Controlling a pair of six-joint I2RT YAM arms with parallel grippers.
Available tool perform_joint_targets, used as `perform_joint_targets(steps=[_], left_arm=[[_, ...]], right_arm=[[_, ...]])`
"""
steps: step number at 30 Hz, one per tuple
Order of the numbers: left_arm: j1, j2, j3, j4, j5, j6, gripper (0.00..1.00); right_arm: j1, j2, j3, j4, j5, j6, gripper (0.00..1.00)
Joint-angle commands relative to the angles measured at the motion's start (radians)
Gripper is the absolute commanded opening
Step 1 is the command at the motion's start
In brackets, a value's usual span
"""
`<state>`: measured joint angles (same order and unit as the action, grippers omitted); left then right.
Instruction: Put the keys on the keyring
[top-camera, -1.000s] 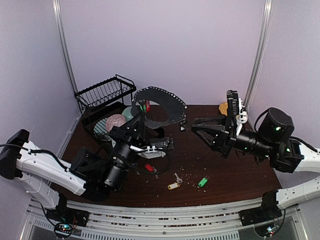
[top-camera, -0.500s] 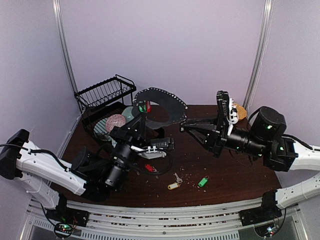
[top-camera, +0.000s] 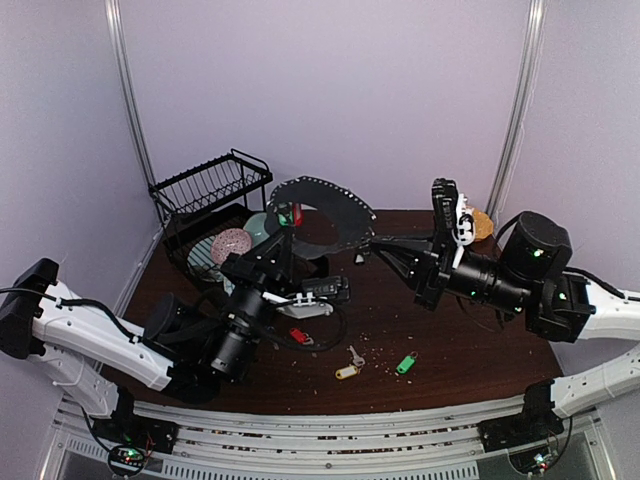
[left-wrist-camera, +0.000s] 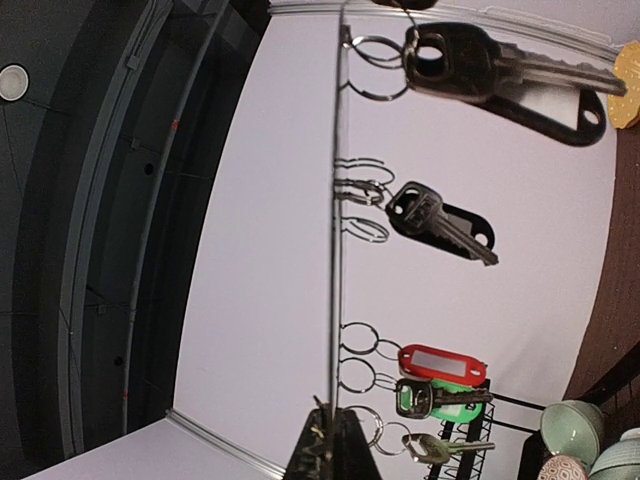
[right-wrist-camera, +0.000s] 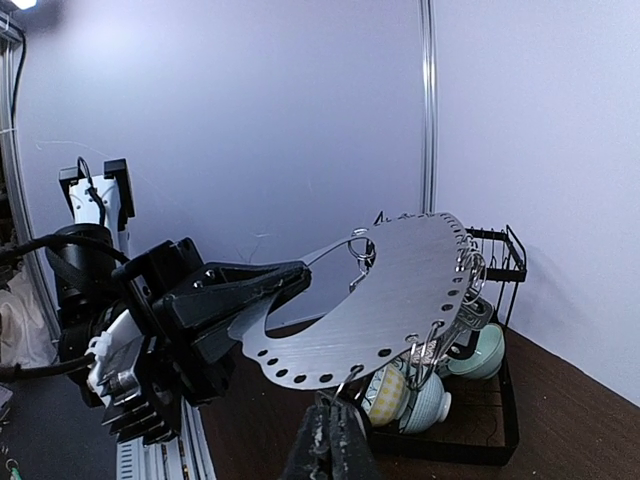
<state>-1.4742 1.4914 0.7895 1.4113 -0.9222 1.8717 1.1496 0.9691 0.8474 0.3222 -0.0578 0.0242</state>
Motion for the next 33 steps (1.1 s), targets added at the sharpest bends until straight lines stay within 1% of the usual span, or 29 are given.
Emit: perform_joint_targets(steps=[1, 6, 9, 11, 12, 14, 16, 21, 23, 28, 33], left_arm=[[0.003, -0.023, 0.022, 0.047, 0.002, -0.020, 0.00], [0.003, -0.028, 0.015, 0.036, 0.005, -0.024, 0.00], [0.003, -0.034, 0.003, 0.013, 0.012, -0.027, 0.00], [0.002, -0.045, -0.019, 0.015, 0.031, -0.012, 0.00], [0.002, -0.049, -0.027, 0.027, 0.039, 0.009, 0.00], [0.002, -0.052, -0.039, 0.055, 0.051, 0.041, 0.00], [0.002, -0.052, -0.056, 0.074, 0.063, 0.082, 0.00], [0.002, -0.020, -0.081, 0.178, 0.101, 0.207, 0.00], [0.002, -0.008, -0.081, 0.199, 0.111, 0.231, 0.00], [0.003, -0.003, -0.057, 0.173, 0.079, 0.218, 0.00], [0.002, -0.003, -0.055, 0.159, 0.067, 0.208, 0.00]], right_arm=[[0.002, -0.003, 0.031, 0.000, 0.040, -0.010, 0.00], [0.002, -0.022, 0.031, -0.009, 0.056, -0.018, 0.00], [0.002, -0.022, 0.050, -0.053, 0.065, -0.033, 0.00], [0.002, -0.005, 0.093, -0.133, 0.075, -0.037, 0.00], [0.001, 0.008, 0.125, -0.213, 0.079, -0.042, 0.00], [0.001, 0.032, 0.180, -0.315, 0.078, -0.041, 0.00], [0.002, 0.042, 0.213, -0.388, 0.086, -0.033, 0.00], [0.002, 0.078, 0.317, -0.574, 0.108, -0.025, 0.00], [0.002, 0.094, 0.346, -0.625, 0.110, -0.031, 0.00], [0.003, 0.096, 0.338, -0.654, 0.022, -0.064, 0.00], [0.009, 0.112, 0.341, -0.658, 0.018, -0.082, 0.00]])
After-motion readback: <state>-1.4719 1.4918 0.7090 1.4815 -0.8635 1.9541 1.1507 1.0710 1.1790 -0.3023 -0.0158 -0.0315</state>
